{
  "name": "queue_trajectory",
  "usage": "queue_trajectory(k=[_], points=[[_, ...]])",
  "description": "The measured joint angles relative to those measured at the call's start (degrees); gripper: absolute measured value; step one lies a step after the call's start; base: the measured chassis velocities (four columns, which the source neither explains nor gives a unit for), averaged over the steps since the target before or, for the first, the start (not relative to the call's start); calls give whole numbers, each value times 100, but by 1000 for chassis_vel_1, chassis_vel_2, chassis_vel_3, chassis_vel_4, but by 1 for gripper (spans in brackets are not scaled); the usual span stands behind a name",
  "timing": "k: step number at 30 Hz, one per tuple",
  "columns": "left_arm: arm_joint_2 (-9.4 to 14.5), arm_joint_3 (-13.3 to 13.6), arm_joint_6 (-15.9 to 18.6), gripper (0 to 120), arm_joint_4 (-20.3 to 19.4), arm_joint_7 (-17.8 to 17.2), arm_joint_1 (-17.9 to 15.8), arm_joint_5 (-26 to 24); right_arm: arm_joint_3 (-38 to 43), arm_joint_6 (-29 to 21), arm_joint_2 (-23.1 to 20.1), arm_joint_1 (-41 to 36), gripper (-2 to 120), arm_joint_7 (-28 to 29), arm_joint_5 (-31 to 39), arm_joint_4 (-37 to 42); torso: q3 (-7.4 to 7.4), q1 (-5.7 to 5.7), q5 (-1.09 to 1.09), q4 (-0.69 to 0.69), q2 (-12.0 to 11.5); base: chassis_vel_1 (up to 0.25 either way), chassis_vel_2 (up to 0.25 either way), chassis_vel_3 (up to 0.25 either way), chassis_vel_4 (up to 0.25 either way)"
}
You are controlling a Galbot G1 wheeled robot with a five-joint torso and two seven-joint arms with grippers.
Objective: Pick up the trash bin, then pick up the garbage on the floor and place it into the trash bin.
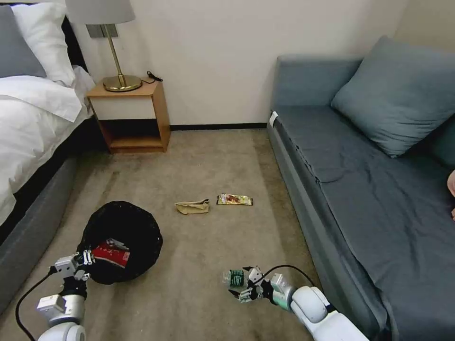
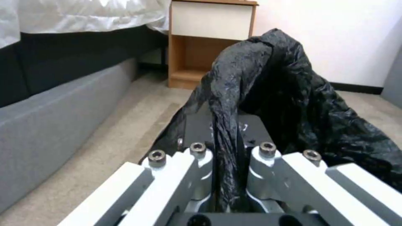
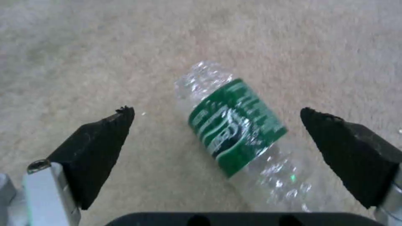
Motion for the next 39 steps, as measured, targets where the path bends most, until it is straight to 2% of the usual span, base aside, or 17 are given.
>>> queue_trajectory(k=[7, 12, 17, 21, 23, 24, 27, 28, 30, 31, 33, 39], points=[[-14, -9, 12, 6, -1, 0, -5, 12, 13, 78, 188, 266, 100, 10, -63, -435, 0, 0, 0, 1, 0, 0, 0, 0, 0], [84, -73, -60, 6, 121, 7, -3, -77, 16, 201, 360, 465, 100, -20, -295, -1057, 0, 0, 1, 0, 0, 0, 0, 0, 0], [125, -77, -83, 6, 187, 13, -39, -102, 44, 261, 438, 583, 99, -85, -434, -1338, 0, 0, 1, 1, 0, 0, 0, 0, 0], [135, -75, -86, 6, 207, 15, -68, -105, 82, 322, 509, 689, 90, -112, -512, -1581, 0, 0, 1, 1, 0, 0, 0, 0, 0], [154, -75, -86, 6, 209, 16, -71, -112, 80, 351, 535, 753, 79, -123, -517, -1669, 0, 0, 0, 1, 0, 0, 0, 0, 0], [154, -75, -86, 6, 209, 16, -71, -112, 80, 351, 535, 753, 79, -123, -517, -1669, 0, 0, 0, 1, 0, 0, 0, 0, 0], [203, -105, -79, 6, 212, 18, -71, -156, 5, 368, 566, 853, 65, -136, -499, -1737, 0, 0, -1, 0, 0, 0, 0, 0, 0], [203, -105, -79, 6, 212, 18, -71, -156, 5, 368, 566, 853, 65, -136, -499, -1737, 0, 0, -1, 0, 0, 0, 0, 0, 0], [250, -153, -75, 6, 213, 20, -70, -187, -72, 368, 602, 960, 54, -137, -471, -1793, 0, 0, -2, 0, 0, 0, 0, 0, 0], [250, -153, -75, 6, 213, 20, -70, -187, -72, 368, 602, 960, 54, -137, -471, -1793, 0, 0, -2, 0, 0, 0, 0, 0, 0], [288, -196, -71, 6, 209, 23, -66, -220, -169, 367, 651, 1107, 44, -139, -455, -1880, 0, 0, -1, 0, 0, 0, 0, 0, 0], [296, -275, -63, 6, 168, 28, -49, -273, -332, 351, 771, 1428, 32, -137, -435, -2100, 0, 0, 0, 1, 0, 0, 0, 0, 0]])
